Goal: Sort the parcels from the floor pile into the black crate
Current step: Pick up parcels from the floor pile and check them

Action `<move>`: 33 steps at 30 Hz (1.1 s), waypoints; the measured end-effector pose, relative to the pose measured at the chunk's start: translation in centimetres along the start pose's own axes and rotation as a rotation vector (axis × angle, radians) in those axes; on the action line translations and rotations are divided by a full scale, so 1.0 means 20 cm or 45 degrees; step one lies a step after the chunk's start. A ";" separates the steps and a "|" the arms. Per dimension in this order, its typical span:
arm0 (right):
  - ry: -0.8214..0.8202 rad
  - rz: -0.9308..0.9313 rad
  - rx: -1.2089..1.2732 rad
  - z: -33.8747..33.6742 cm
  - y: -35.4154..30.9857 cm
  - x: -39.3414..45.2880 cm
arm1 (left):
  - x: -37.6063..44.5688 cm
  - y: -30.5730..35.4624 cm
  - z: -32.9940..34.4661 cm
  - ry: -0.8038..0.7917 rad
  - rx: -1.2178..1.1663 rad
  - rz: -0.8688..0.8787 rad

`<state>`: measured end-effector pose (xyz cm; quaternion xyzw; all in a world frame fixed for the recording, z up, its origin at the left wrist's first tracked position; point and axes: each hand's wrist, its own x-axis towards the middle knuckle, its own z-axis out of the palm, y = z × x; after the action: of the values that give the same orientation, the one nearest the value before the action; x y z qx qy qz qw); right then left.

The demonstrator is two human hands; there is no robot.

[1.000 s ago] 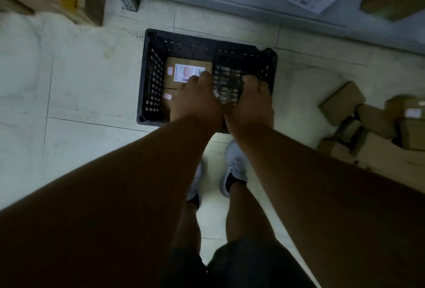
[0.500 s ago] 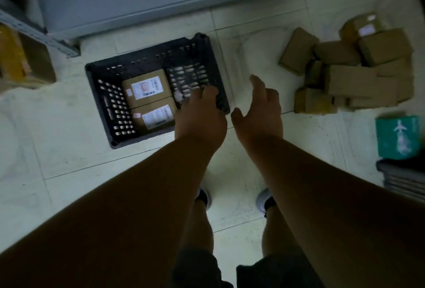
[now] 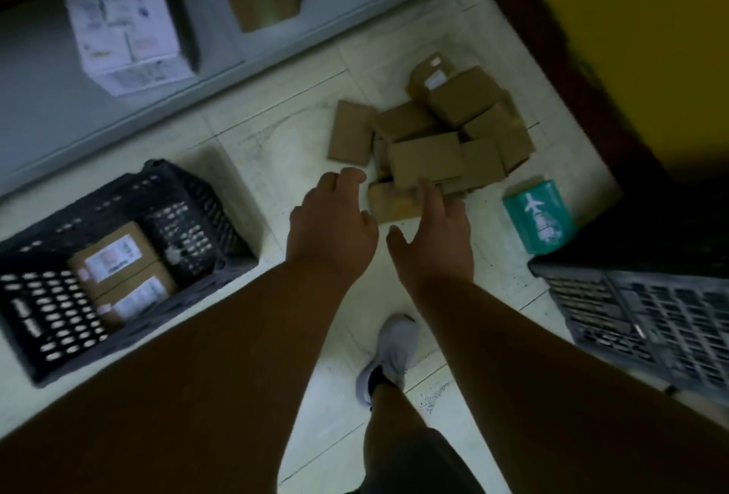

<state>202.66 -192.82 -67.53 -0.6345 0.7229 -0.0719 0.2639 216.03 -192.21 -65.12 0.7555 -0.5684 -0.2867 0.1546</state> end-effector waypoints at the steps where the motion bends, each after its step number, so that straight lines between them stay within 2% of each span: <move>1: 0.017 0.018 0.017 -0.06 0.04 0.05 | 0.03 0.09 0.04 -0.005 0.008 0.015; 4: 0.055 0.030 0.034 -0.16 0.17 0.21 | 0.12 0.26 0.18 -0.031 0.033 0.090; 8: 0.029 0.123 0.053 -0.12 0.30 0.37 | 0.27 0.27 0.36 -0.122 0.081 0.142; 14: -0.021 0.213 0.091 -0.02 0.35 0.55 | 0.56 0.15 0.43 -0.300 0.253 0.149; 19: -0.015 0.393 0.147 0.04 0.30 0.79 | 0.88 0.21 0.39 -0.441 0.261 0.294; 23: 0.056 0.549 0.339 0.12 0.25 0.97 | 1.08 0.18 0.41 -0.490 0.287 0.310; 28: -0.005 0.774 0.632 0.32 0.37 1.18 | 1.33 0.12 0.65 -0.520 0.373 0.351; 33: -0.120 0.945 0.795 0.64 0.65 1.37 | 1.57 0.00 1.06 -0.710 0.320 0.222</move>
<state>195.84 -213.69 -92.07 -0.2268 0.8316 -0.1575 0.4819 209.04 -220.07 -89.97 0.6093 -0.6824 -0.3962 -0.0777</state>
